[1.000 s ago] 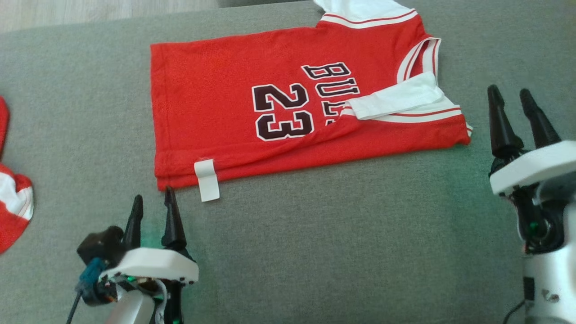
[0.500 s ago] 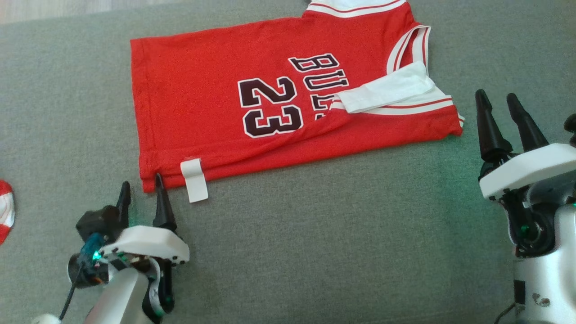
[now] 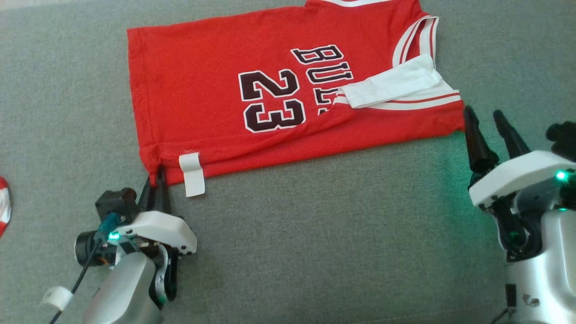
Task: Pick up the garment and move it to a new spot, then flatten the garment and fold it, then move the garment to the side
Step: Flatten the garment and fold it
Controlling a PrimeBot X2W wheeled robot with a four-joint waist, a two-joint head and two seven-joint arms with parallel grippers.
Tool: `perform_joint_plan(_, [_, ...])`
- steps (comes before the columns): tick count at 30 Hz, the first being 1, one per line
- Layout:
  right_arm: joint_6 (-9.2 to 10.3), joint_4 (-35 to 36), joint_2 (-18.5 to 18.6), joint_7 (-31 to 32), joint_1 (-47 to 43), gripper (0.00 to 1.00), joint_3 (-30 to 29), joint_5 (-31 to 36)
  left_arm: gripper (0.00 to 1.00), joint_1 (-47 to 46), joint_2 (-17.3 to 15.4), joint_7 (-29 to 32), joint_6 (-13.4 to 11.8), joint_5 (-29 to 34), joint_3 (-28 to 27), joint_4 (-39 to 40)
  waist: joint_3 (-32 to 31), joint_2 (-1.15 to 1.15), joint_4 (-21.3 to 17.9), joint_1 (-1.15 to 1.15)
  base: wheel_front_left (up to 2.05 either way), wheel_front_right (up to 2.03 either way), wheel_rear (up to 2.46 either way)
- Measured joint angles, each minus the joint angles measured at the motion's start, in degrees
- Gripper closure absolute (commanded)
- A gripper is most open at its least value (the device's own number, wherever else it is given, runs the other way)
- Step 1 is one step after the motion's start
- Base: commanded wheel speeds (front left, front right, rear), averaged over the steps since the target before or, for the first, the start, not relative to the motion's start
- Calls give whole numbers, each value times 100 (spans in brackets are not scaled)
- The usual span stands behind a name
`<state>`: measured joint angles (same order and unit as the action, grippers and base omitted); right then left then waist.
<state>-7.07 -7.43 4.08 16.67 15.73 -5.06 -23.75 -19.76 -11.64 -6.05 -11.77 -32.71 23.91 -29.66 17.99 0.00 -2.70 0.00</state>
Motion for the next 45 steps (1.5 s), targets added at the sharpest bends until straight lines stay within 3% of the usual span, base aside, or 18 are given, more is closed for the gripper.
perform_joint_plan(10, [1, -1538, -45, -201, 910, 0, -2, 647, 100, -48, 66, -112, 127, -59, 7, -3, 79, 0, 85, 0, 0, 0, 0])
perform_joint_plan(18, [-3, -2746, -62, -96, 1390, 2, -412, 1987, 100, -120, 154, -110, 178, -59, 124, -108, 24, 0, 263, 0, 0, 0, 0])
perform_joint_plan(19, [-3, -2827, -62, -48, 1455, 37, -456, 2022, 100, -120, 154, -110, 178, -59, 141, -120, 2, 0, 268, 1, 0, 0, 0])
perform_joint_plan(20, [-3, -2883, -62, -38, 1496, 37, -474, 2035, 100, -119, 154, -110, 179, -60, 154, -129, -22, 0, 268, 0, 0, 0, 0])
perform_joint_plan(21, [-3, -2941, -60, -10, 1508, 100, -467, 2067, 100, -114, 155, -109, 179, -63, 163, -143, -49, 0, 266, 0, 0, 0, 0])
perform_joint_plan(26, [-4, -2922, -113, -54, 1327, 100, -456, 1901, 100, 25, 147, -36, 229, -204, 175, -127, -258, 0, 228, 1, 0, 0, 0])
perform_joint_plan(31, [-4, -2386, -138, -55, 722, 100, -457, 1649, 100, 460, 89, 113, 174, -323, 167, 196, -504, 0, 175, 0, 0, 0, 0])
perform_joint_plan(39, [-4, -632, -154, 608, -840, 100, -468, 1290, 100, 1748, -288, 755, -288, -447, 185, 1521, -913, 0, 53, -1, 0, 0, 0])
perform_joint_plan(43, [-4, -174, -159, 813, -1425, 100, -432, 1056, 100, 2233, -417, 977, -587, -468, 192, 2053, -892, 0, -3, -1, 0, 0, 0])
perform_joint_plan(44, [-4, -141, -162, 824, -1466, 33, -411, 1057, 99, 2287, -442, 1013, -597, -468, 198, 2135, -870, 0, -8, -1, 0, 0, 0])
perform_joint_plan(45, [-4, -119, -162, 869, -1471, 0, -396, 1057, 53, 2310, -460, 1059, -619, -468, 207, 2190, -848, 0, -9, 0, 0, 0, 0])
